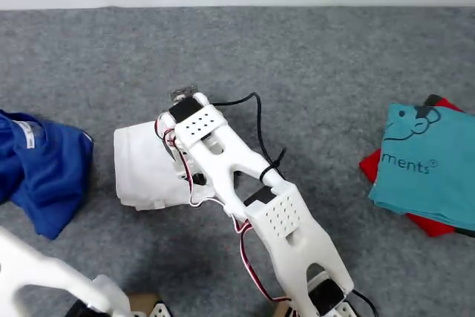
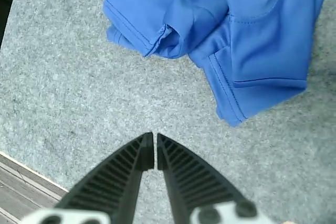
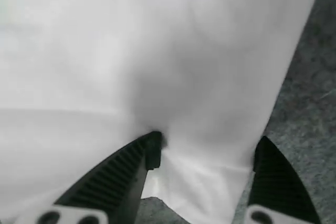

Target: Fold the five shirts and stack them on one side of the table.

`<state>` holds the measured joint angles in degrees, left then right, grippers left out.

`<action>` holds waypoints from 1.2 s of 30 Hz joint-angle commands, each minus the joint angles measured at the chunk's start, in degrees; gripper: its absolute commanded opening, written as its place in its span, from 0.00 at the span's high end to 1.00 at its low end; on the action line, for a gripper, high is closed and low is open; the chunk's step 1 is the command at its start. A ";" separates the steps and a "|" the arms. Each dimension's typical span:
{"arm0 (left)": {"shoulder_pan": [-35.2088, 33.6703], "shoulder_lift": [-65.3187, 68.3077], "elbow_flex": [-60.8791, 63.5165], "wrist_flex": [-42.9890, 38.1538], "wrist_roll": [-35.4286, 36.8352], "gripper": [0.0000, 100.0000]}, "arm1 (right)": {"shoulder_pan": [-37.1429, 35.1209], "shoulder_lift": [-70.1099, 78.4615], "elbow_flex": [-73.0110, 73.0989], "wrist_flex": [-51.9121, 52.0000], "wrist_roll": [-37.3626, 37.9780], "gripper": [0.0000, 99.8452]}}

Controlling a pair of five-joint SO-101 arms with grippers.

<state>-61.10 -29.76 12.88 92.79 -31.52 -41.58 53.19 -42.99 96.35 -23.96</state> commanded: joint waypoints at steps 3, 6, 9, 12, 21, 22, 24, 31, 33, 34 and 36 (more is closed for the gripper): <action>0.35 -1.14 0.13 -0.97 -0.44 0.98 | 1.71 0.40 -0.09 0.22 0.53 0.91; 0.35 -1.14 0.13 -0.97 -0.44 0.98 | 2.15 0.31 -0.09 0.57 6.51 0.98; 0.35 -1.14 0.13 -0.97 -0.53 0.98 | 2.86 -0.22 -1.14 3.82 7.30 0.99; 0.44 -1.14 0.13 -0.97 -0.53 0.98 | 4.97 -2.07 -1.93 6.37 7.56 0.99; 1.14 -1.14 0.13 -1.67 -0.53 0.98 | 20.18 -8.22 -1.93 3.30 24.97 0.99; 1.49 -1.14 0.04 -1.67 -0.53 0.98 | 22.29 -8.48 -1.93 2.86 28.75 0.99; 2.37 -1.23 0.04 -1.67 -0.53 0.98 | 26.68 -8.92 -1.93 1.27 38.68 0.99; 3.78 -1.23 0.04 -1.41 -0.53 0.98 | 35.91 -9.98 -1.93 -8.31 70.59 0.99; 3.87 -1.23 0.13 -1.58 -0.53 0.98 | 36.88 -10.33 -1.93 -11.21 78.15 0.99; 3.87 -1.23 0.13 -1.67 -0.53 0.98 | 37.23 -10.33 -1.93 -12.44 81.05 0.99; 3.87 -1.23 0.13 -1.67 -0.53 0.98 | 37.67 -10.15 -1.93 -14.29 83.78 0.99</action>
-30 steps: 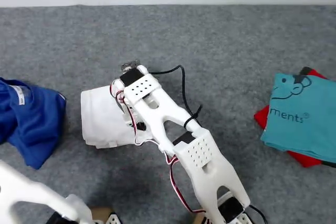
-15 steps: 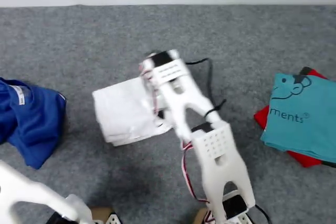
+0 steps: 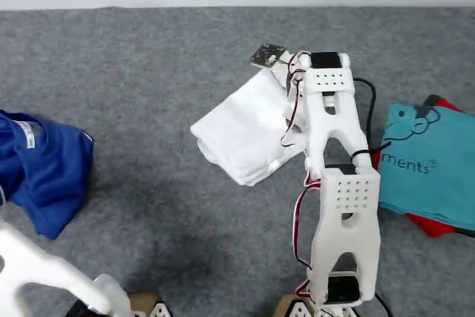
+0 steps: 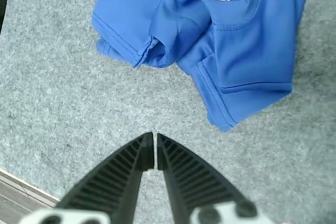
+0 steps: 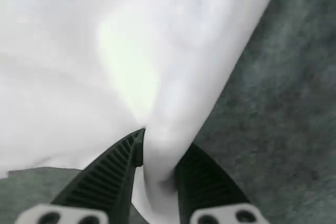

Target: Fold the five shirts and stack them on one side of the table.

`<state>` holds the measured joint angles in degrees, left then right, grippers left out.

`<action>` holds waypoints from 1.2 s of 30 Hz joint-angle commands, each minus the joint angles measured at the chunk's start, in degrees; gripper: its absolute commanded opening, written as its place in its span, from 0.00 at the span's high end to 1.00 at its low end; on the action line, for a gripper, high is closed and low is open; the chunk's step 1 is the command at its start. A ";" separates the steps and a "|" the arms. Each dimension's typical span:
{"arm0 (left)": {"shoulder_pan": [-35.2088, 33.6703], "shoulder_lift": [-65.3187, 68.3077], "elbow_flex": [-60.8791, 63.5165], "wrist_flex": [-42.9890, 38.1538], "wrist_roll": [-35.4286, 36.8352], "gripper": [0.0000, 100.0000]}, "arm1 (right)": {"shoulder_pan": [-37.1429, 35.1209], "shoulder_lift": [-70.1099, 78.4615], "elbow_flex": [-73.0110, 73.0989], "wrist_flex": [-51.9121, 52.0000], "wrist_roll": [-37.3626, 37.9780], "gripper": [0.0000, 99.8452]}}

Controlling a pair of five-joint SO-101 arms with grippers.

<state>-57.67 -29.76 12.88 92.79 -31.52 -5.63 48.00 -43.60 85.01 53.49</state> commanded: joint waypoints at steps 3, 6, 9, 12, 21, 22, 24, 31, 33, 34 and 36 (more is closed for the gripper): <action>0.35 -1.23 0.13 -1.67 -0.53 0.98 | 1.71 -5.14 -1.32 -3.30 6.42 0.99; 0.26 -1.49 0.13 -1.41 -0.62 0.98 | 2.33 -5.76 -1.76 -1.63 6.15 0.91; 0.09 -1.58 0.04 -1.41 -1.93 0.98 | 3.65 -7.69 -3.34 -0.66 -1.76 0.85; 0.09 -1.58 0.04 -1.49 -5.19 0.98 | 4.79 -9.45 -5.36 -0.13 -17.76 0.81; 0.09 -1.58 0.04 -1.41 -5.80 0.98 | 0.40 -14.46 -9.23 14.81 -65.76 0.67; 0.09 -1.41 0.04 -1.41 -5.80 0.98 | -0.75 -14.73 -9.23 16.66 -69.36 0.67; 0.09 -1.23 0.13 -1.41 -5.80 0.98 | -2.77 -14.99 -8.88 17.89 -77.54 0.67; 0.09 -1.23 0.13 -1.41 -5.80 0.98 | -11.03 -13.32 -7.74 17.71 -94.33 0.67; 0.09 -1.23 0.13 -1.41 -5.80 0.98 | -12.79 -11.21 -7.74 17.63 -97.23 0.65; 0.09 -1.23 0.13 -1.49 -5.80 0.98 | -13.32 -9.80 -7.74 17.19 -98.73 0.62; 0.18 -1.14 0.13 -1.67 -5.80 0.98 | -13.58 -6.46 -7.91 16.75 -100.75 0.56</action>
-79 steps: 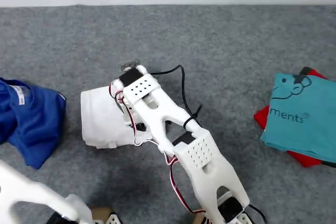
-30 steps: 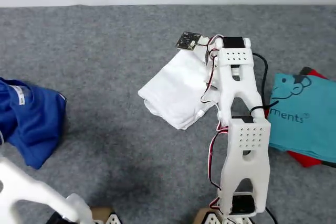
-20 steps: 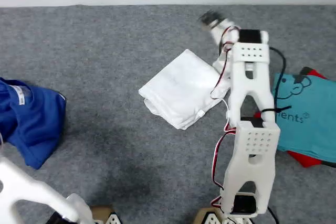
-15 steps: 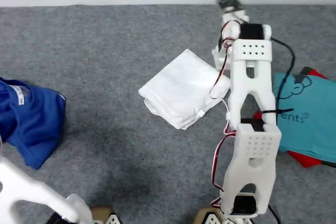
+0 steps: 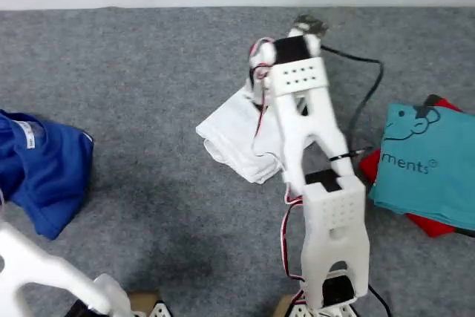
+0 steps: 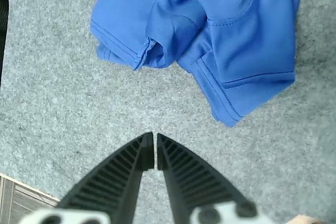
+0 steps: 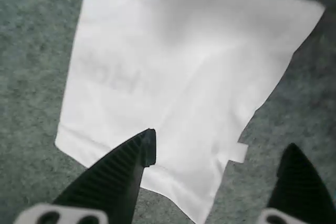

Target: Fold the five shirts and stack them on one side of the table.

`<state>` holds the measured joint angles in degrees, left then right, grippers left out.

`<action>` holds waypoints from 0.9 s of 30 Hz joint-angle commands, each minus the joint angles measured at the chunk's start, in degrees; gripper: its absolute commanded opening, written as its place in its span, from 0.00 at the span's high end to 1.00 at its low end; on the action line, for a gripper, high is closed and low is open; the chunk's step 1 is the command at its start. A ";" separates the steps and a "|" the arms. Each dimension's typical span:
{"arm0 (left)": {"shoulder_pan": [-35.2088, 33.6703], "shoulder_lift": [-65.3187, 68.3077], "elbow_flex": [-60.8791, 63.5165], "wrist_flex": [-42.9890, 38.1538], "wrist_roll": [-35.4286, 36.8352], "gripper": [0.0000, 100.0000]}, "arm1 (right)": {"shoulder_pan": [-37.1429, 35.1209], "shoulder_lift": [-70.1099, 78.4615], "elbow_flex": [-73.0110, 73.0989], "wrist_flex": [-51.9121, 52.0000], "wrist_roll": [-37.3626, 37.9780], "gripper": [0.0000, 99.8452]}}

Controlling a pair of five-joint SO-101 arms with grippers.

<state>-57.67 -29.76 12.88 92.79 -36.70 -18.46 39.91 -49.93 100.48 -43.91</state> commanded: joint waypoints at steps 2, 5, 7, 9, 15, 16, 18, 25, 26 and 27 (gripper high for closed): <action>0.18 -1.14 0.22 -1.67 -0.62 0.98 | -0.57 4.62 -1.67 -0.22 -3.78 0.52; 0.26 -1.14 1.80 -1.76 -0.70 0.98 | -0.40 8.66 -1.67 -2.51 -3.60 0.51; 0.26 -1.14 3.12 -1.76 -0.70 0.98 | -0.48 10.68 -1.67 -3.74 -3.60 0.51; 0.26 -1.14 4.00 -1.76 -0.70 0.98 | -0.57 12.79 -1.67 -5.41 -3.60 0.51; 0.09 -1.23 4.35 -2.55 -0.70 0.98 | 1.45 21.23 -1.67 -9.80 -3.60 0.54; 0.09 -1.23 4.44 -2.99 -0.70 0.98 | 1.89 22.02 -2.02 -9.71 -3.60 0.57; 0.09 -1.23 4.44 -3.34 -0.70 0.98 | 1.89 22.55 -3.87 -8.66 -3.60 0.64; 0.44 -1.14 4.44 -3.43 -0.70 0.98 | 2.24 23.25 -4.75 -7.96 -3.25 0.86; 0.44 -1.14 4.44 -3.52 -0.70 0.98 | 2.24 23.25 -4.75 -7.87 -2.64 0.88; 0.44 -1.14 4.44 -4.04 -0.70 0.98 | 2.33 23.16 -4.75 -7.78 -2.20 0.90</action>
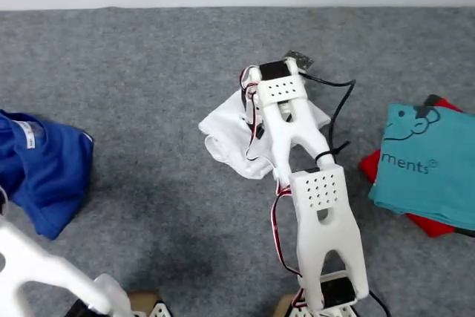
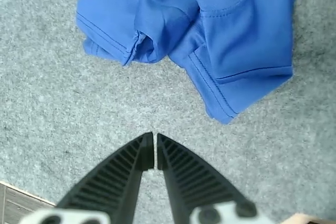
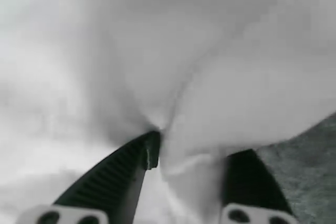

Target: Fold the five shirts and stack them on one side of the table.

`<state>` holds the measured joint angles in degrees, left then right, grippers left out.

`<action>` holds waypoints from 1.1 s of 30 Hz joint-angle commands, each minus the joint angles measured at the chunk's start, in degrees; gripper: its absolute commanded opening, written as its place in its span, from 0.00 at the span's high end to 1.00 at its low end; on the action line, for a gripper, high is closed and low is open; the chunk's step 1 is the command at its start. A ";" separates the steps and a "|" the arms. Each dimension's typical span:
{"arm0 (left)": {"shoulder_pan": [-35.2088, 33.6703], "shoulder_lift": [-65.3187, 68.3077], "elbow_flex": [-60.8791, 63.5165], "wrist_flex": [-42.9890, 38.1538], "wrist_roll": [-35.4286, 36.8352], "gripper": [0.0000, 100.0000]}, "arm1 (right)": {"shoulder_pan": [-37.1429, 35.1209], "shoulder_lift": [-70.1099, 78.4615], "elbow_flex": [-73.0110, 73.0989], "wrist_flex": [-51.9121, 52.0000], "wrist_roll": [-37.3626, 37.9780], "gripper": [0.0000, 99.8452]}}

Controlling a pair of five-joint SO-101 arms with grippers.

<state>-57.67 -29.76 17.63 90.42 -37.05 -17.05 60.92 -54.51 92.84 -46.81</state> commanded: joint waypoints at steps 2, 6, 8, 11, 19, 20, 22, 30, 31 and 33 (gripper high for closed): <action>0.44 -1.14 -0.31 -2.55 -0.35 0.98 | 1.63 2.07 -0.18 -0.04 1.14 0.94; 0.44 -1.14 -0.31 -2.90 -0.35 0.98 | 4.88 0.92 -1.58 1.27 7.21 0.99; 0.44 -1.14 -0.31 -2.90 -0.35 0.98 | 5.67 -0.40 -3.87 3.91 9.76 0.99; 0.44 -1.14 -0.31 -2.90 -0.35 0.98 | 6.11 -3.03 -9.14 9.89 14.15 0.99; 0.44 -1.14 -0.31 -2.90 -0.35 0.98 | 13.14 -16.04 -5.45 10.24 33.32 0.99; 0.44 -1.14 -0.31 -2.90 -0.35 0.98 | 13.85 -18.68 -3.87 10.24 35.25 0.99; 0.44 -1.14 -0.31 -2.90 -0.35 0.98 | 15.34 -24.22 -0.44 10.15 38.51 0.99; 0.44 -1.14 -0.31 -2.90 -0.35 0.98 | 24.84 -41.10 10.99 10.07 49.41 0.99; 0.44 -1.14 -0.31 -2.90 -0.35 0.98 | 26.33 -41.80 11.60 9.98 50.90 0.99; 0.44 -1.14 -0.31 -2.90 -0.35 0.98 | 29.49 -42.15 11.87 9.98 53.27 0.99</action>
<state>-57.67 -29.76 17.63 88.66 -37.23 8.00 23.82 -42.46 100.48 2.86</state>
